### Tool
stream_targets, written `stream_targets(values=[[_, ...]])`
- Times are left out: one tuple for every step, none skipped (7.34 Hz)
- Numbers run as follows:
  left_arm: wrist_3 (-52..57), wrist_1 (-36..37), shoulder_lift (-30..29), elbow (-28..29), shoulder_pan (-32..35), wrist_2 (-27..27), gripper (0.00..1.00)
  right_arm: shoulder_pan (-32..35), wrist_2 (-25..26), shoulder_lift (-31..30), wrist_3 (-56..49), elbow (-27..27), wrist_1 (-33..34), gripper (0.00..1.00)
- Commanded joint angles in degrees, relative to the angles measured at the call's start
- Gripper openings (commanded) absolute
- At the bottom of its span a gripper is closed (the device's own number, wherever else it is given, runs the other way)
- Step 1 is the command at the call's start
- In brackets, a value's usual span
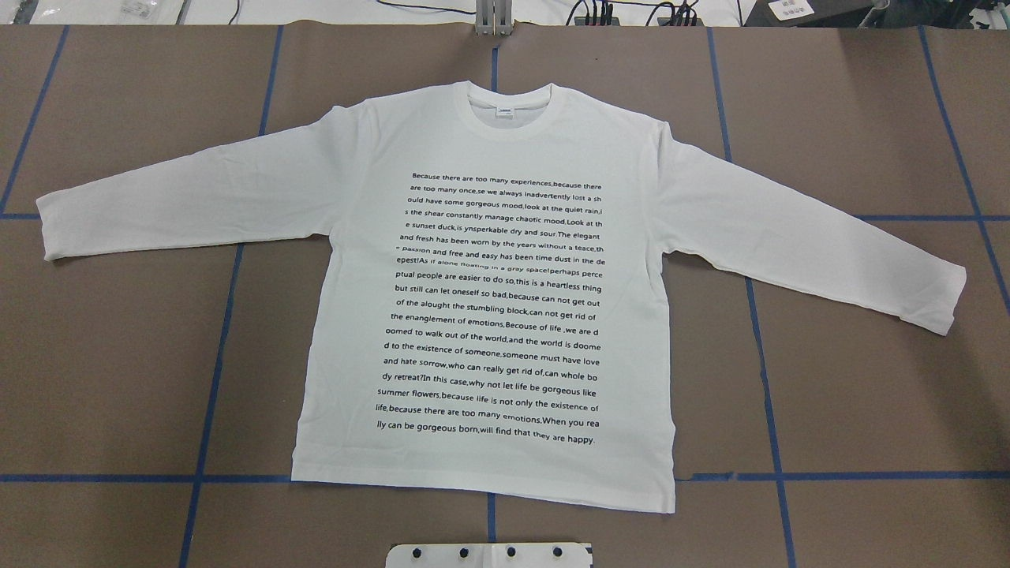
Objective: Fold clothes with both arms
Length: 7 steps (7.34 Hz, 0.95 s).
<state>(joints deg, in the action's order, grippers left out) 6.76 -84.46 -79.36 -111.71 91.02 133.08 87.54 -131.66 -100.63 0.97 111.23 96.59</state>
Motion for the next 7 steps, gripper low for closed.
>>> stream_targets(values=[[0.01, -0.09, 0.0, -0.26, 0.03, -0.01, 1.0, 0.0, 0.0, 0.08, 0.0, 0.04, 0.0, 1.0], [0.01, 0.0, 0.0, -2.44, 0.03, -0.01, 1.0, -0.09, -0.26, 0.26, 0.09, 0.47, -0.09, 1.0], [0.01, -0.09, -0.09, -3.77, -0.06, -0.01, 1.0, -0.09, -1.13, 0.96, 0.18, 1.35, -0.09, 1.0], [-0.08, 0.0, -0.96, -4.74, -0.06, -0.01, 1.0, -0.18, -2.45, 2.53, 0.61, 1.36, 0.0, 1.0], [-0.34, -0.17, -1.05, -7.1, 0.03, -0.01, 1.0, -0.18, -5.16, 5.07, 2.18, 1.44, -0.09, 1.0], [-0.61, -2.35, -2.62, -6.86, -0.06, -0.27, 1.0, -0.26, -5.88, 7.18, 4.2, 0.84, 0.09, 1.0], [-0.7, -7.77, -3.94, -4.94, 0.12, -0.1, 1.0, -1.05, -5.89, 7.29, 7.26, 0.74, 0.0, 1.0]])
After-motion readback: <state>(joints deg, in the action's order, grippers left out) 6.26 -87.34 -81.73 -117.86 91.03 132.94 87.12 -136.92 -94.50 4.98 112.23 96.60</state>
